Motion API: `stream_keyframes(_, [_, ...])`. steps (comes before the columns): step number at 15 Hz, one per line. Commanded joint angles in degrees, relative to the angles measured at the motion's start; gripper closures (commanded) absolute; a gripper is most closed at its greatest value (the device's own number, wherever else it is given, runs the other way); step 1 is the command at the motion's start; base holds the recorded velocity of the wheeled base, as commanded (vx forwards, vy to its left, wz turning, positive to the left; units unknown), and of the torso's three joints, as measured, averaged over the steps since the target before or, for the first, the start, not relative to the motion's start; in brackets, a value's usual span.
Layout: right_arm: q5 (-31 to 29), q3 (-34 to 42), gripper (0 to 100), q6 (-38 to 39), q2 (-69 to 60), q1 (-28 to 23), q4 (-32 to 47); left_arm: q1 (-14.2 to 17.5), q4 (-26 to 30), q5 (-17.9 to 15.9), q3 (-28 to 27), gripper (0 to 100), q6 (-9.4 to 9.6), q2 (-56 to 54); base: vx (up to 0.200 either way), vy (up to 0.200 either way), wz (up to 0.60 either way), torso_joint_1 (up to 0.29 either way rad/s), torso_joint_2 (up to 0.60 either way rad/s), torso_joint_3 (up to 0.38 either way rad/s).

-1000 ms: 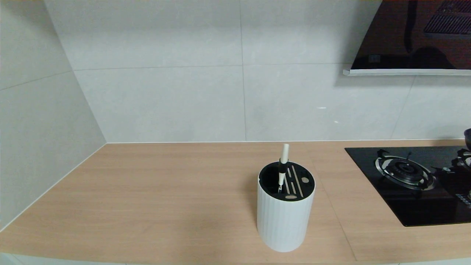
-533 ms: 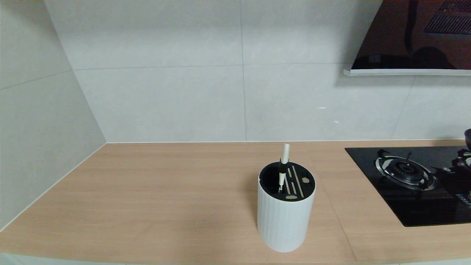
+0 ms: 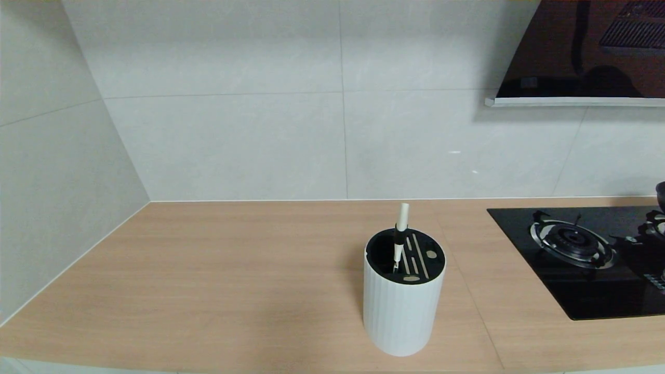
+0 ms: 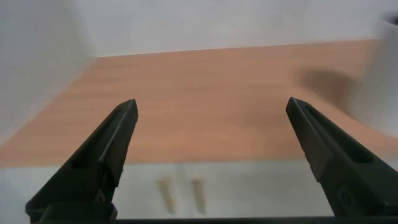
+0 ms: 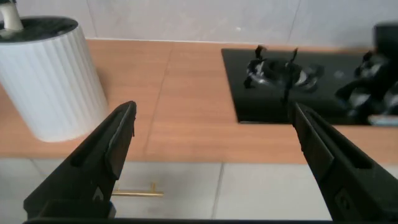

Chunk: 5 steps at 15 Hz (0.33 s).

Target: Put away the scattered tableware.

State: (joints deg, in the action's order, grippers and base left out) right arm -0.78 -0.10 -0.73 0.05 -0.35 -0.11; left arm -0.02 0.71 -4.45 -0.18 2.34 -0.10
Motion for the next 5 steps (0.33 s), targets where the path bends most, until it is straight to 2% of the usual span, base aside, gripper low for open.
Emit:
stream_keyframes(1, [0.2, 0.1, 0, 0.0, 0.1, 0.0, 0.1, -0.2, 0.1, 0.0, 0.1, 0, -0.14, 0.1, 0.000, 0.000, 0.00, 0.000, 0.00, 0.000])
stream_keyframes(5, [0.3, 0.1, 0, 0.3, 0.1, 0.0, 0.1, -0.1, 0.0, 0.1, 0.1, 0, -0.85, 0.1, 0.000, 0.000, 0.00, 0.000, 0.00, 0.000])
